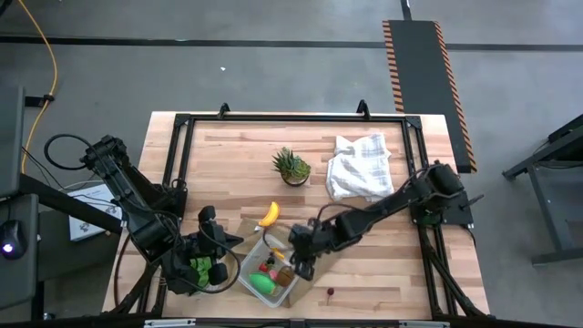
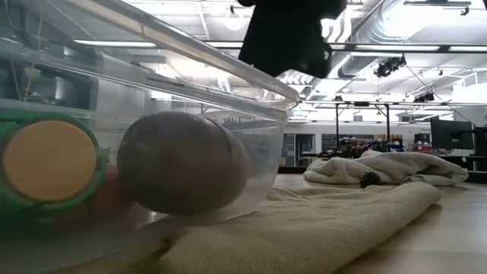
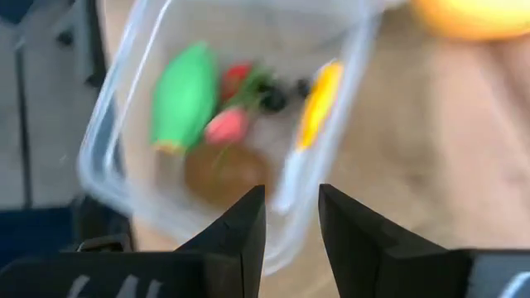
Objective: Pick and placing Produce into tupperware
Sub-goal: Put the blackberry into the container
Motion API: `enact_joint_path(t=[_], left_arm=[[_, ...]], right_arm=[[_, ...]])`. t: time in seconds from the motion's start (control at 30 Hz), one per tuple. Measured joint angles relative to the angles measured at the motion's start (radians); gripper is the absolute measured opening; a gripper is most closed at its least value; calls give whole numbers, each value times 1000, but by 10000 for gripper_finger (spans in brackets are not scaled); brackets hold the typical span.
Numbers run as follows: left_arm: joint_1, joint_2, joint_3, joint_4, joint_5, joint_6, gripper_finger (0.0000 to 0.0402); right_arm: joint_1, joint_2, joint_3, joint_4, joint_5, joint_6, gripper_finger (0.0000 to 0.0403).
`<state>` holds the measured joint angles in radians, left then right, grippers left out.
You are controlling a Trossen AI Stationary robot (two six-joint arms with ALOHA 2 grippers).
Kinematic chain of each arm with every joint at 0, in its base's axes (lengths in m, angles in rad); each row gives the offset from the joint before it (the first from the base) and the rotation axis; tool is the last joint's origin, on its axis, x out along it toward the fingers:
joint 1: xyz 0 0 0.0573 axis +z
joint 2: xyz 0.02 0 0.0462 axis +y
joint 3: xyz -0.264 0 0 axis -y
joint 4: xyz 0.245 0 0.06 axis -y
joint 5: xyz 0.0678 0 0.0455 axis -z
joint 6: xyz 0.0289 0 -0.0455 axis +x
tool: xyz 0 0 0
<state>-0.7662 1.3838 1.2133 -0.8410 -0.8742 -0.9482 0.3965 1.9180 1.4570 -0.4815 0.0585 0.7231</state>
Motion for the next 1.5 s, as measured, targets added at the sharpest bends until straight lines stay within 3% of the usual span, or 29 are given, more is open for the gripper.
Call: enact_joint_path(t=[0.13, 0.33, 0.6, 0.77, 1.1, 1.5], left_arm=[[0, 0, 0, -18, 1, 1, 1], [0, 0, 0, -61, 31, -3, 1], [0, 0, 0, -83, 33, -3, 0], [0, 0, 0, -124, 46, -3, 1], [0, 0, 0, -163, 48, -3, 0], [0, 0, 0, -228, 74, 3, 0]], right_arm=[[-62, -54, 0, -68, 65, 7, 105], [-151, -165, 0, -319, 216, 127, 105], [-214, -293, 0, -743, 325, 431, 105], [-220, -325, 0, -922, 302, 596, 105], [-249, -315, 0, -958, 141, 749, 105], [-481, -315, 0, -962, 85, 510, 110]])
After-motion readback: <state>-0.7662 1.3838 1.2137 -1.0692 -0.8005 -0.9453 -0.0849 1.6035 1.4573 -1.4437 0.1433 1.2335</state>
